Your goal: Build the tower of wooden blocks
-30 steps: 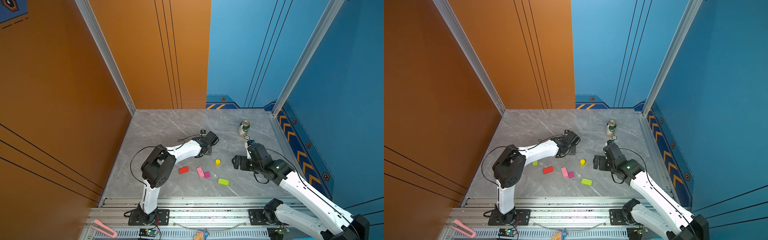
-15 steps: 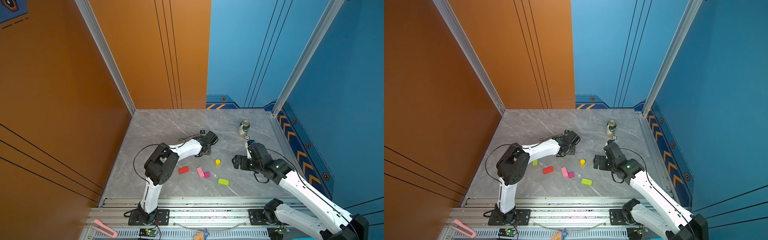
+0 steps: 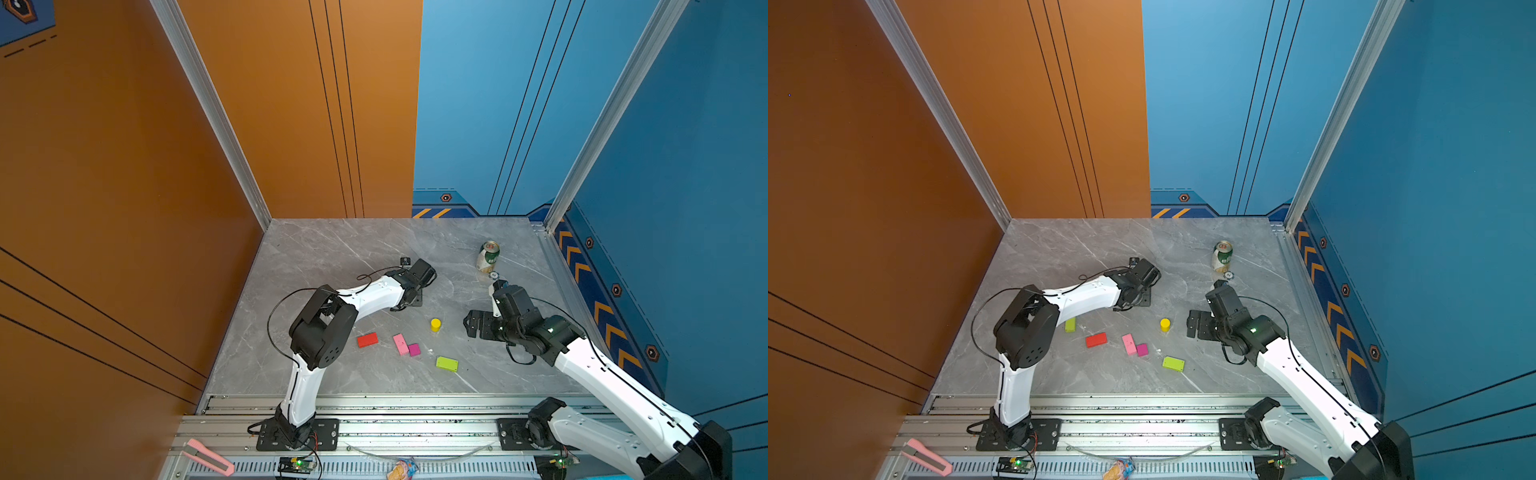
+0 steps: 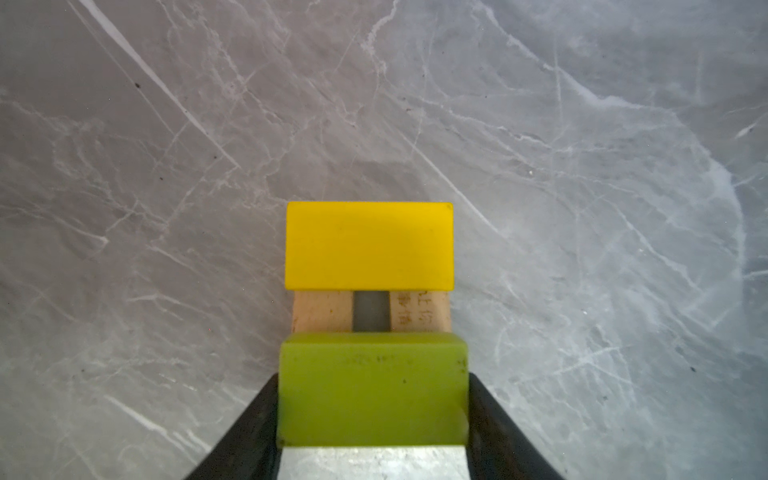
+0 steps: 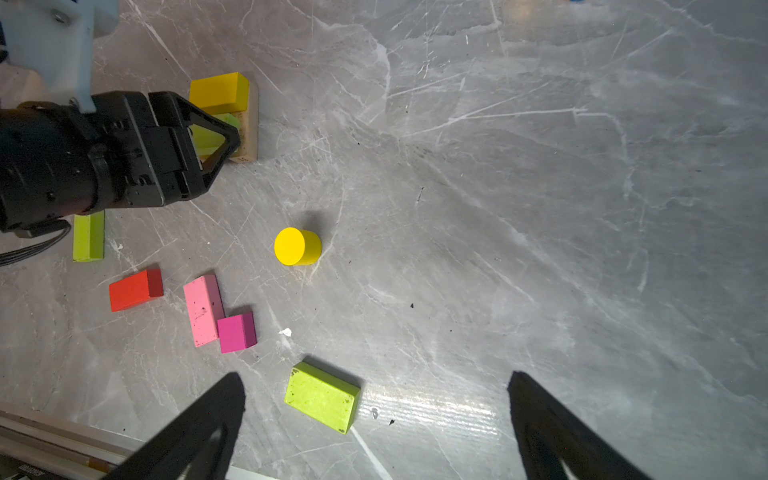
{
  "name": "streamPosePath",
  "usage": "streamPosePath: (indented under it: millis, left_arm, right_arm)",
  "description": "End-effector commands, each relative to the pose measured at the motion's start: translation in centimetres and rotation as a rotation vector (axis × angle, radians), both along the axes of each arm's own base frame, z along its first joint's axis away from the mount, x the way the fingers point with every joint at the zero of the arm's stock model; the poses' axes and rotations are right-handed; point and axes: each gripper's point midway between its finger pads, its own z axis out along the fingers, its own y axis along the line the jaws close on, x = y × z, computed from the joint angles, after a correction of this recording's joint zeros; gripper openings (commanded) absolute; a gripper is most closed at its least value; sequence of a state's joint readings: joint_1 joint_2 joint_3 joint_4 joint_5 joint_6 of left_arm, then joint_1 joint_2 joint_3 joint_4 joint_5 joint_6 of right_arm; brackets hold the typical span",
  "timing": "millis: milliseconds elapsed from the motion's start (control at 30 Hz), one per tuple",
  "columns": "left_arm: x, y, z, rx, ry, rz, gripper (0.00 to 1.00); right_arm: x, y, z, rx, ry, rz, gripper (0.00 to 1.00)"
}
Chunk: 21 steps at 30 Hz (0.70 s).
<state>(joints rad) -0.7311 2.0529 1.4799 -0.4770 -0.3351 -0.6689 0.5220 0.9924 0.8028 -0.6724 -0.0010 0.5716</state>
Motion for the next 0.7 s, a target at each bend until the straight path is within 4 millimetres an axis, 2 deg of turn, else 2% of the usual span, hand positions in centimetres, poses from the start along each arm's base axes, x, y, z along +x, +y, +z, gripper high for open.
streamPosePath:
  millis: [0,667]
  left_arm:
    - [0.18,0.03,-0.54,0.01,0.026,-0.011,0.55]
    - [0.41,-0.02,-0.95,0.005,0.035,-0.004,0.55]
  right_arm:
    - [-0.37,-0.32,-0.74,-0.021,0.025,0.016,1.0]
    - [-0.2,-0.4,-1.25,-0.019,0.038,0.013,1.0]
